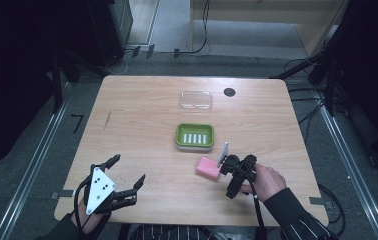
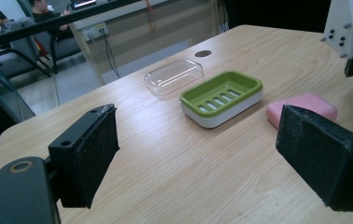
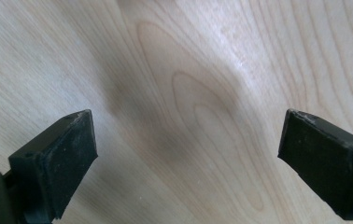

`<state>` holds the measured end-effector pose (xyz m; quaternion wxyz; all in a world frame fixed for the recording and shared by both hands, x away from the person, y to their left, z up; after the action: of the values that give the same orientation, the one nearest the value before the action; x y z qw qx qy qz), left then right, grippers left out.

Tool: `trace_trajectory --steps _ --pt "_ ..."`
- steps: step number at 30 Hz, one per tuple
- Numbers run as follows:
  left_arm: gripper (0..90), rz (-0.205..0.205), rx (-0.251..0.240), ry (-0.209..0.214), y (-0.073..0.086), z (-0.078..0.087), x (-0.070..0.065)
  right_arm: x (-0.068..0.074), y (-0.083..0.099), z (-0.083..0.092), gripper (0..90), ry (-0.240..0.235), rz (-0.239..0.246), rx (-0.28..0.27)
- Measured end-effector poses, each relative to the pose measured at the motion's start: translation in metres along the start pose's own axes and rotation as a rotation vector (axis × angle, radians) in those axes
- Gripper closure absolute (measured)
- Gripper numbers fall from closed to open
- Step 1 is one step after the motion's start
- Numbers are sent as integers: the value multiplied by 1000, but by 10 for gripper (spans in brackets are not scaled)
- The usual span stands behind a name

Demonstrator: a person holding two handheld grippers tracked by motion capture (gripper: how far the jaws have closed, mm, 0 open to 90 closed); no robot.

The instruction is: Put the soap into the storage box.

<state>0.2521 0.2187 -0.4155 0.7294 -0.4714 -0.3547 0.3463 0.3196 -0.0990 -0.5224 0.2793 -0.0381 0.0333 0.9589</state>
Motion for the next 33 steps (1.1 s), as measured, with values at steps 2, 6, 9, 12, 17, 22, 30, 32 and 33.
trace_trajectory --steps 2,6,9,12,17,22,30,32,33 --pt "133 -1 1 1 0 0 0 0 -3 1 42 2 9 -5" --pt "133 -1 1 1 0 0 0 -1 -9 4 42 0 18 -13" --pt "133 -1 1 1 0 0 0 0 -14 4 42 1 25 -14" --pt "132 -1 1 1 0 0 0 0 -19 4 42 -3 37 -16" --pt "133 -1 2 1 0 0 0 0 -28 5 42 -1 60 -22" --pt "133 0 1 1 0 0 0 0 -37 6 42 -7 74 -31" --pt "133 -2 2 1 0 0 0 -1 -50 5 42 -14 95 -38" --pt "133 -2 2 2 0 0 0 -1 -54 4 38 -18 110 -44" --pt "133 -2 2 2 0 0 0 0 -55 4 34 -20 112 -41"
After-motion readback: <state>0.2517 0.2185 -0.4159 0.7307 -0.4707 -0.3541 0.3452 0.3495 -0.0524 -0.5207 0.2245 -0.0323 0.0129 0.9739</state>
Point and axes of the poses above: each handheld gripper's, and its own axes: z roughly backward along the jaws, y roughly out of its underside, x roughly to its left, the point moved 7 cm from there along -z, roughly forward along the jaws, and after that the axes turned 3 degrees about z, right-handed, at the moved point
